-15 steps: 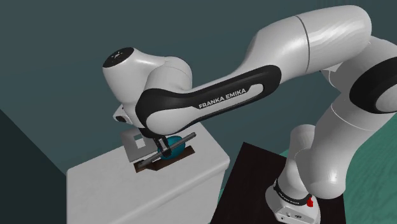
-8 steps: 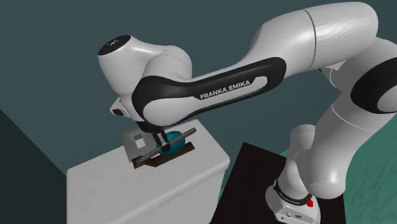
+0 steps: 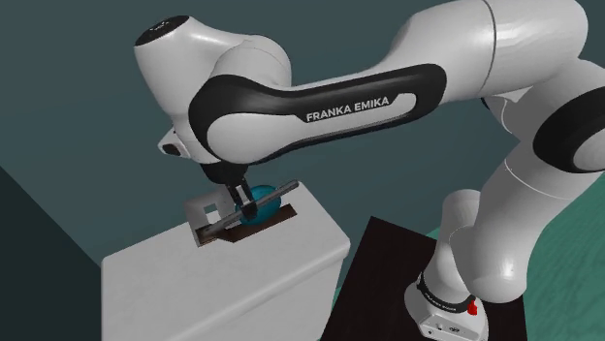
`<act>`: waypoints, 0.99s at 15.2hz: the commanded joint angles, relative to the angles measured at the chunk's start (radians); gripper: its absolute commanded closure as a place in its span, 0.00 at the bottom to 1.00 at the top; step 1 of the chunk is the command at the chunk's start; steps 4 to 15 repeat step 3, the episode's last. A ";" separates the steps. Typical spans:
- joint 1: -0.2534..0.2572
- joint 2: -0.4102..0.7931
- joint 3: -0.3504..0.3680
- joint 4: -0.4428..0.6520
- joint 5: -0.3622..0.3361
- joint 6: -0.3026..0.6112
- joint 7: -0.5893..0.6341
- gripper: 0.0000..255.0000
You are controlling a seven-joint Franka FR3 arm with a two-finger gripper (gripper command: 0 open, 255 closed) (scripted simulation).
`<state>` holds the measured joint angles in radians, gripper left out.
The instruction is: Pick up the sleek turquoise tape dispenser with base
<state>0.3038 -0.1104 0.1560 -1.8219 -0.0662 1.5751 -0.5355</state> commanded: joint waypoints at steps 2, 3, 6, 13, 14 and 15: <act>0.000 0.000 0.000 0.031 0.000 -0.031 -0.001 1.00; 0.000 0.001 0.000 0.032 0.000 -0.031 -0.001 1.00; 0.000 0.001 0.000 0.032 0.000 -0.031 -0.001 1.00; 0.000 0.001 0.000 0.032 0.000 -0.031 -0.001 1.00; 0.000 0.001 0.000 0.032 0.000 -0.031 -0.001 1.00; 0.000 0.001 0.000 0.032 0.000 -0.031 -0.001 1.00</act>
